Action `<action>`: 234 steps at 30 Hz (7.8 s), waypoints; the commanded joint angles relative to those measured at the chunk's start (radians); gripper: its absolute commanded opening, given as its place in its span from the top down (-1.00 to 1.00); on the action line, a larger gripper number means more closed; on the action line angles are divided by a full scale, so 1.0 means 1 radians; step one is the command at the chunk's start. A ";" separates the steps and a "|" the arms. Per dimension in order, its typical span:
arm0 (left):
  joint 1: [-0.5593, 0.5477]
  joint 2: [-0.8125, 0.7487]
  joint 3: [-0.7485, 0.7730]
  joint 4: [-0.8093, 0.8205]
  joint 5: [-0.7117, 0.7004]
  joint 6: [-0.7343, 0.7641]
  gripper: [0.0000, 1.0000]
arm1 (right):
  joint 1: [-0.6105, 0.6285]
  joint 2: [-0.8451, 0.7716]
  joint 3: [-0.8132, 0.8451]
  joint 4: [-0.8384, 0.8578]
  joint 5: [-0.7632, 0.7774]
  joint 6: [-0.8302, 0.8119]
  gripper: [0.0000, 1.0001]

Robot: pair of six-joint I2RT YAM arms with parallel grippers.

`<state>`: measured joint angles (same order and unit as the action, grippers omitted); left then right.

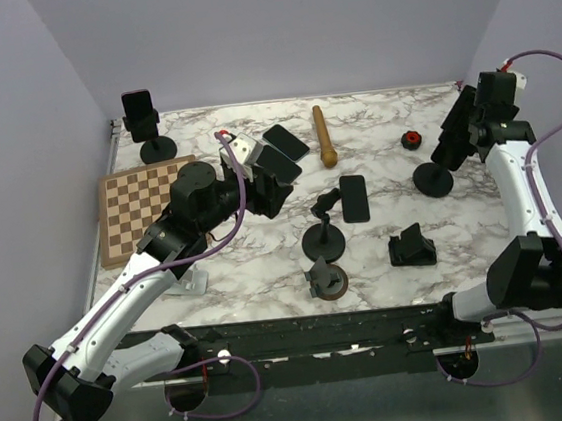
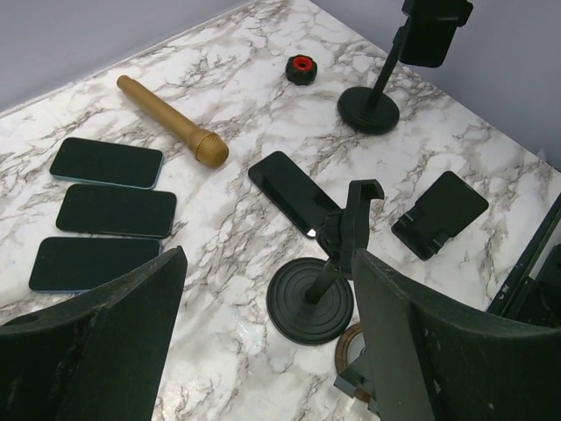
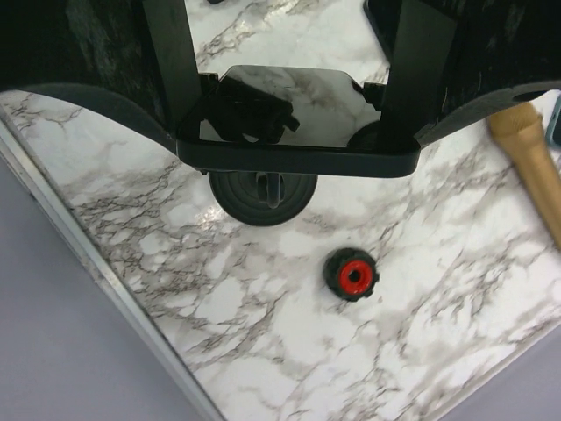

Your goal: Remove the phone from the phone stand

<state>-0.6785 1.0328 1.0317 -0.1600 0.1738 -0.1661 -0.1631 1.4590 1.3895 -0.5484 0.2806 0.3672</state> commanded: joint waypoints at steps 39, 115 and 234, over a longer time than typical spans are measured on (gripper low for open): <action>0.137 0.405 0.344 0.234 0.298 -0.208 -0.56 | 0.332 0.425 0.413 0.303 -0.230 -0.254 0.98; 0.204 1.589 1.272 0.628 0.712 -0.661 1.00 | 0.239 0.605 0.595 0.049 -0.956 -0.449 0.99; 0.271 -0.037 0.089 0.013 -0.091 -0.044 -0.98 | 0.380 0.486 -0.147 0.110 -0.057 -0.086 -0.32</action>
<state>-0.4076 0.9962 1.1297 -0.1646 0.1047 -0.2161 0.2058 1.9278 1.2804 -0.4641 0.1642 0.2970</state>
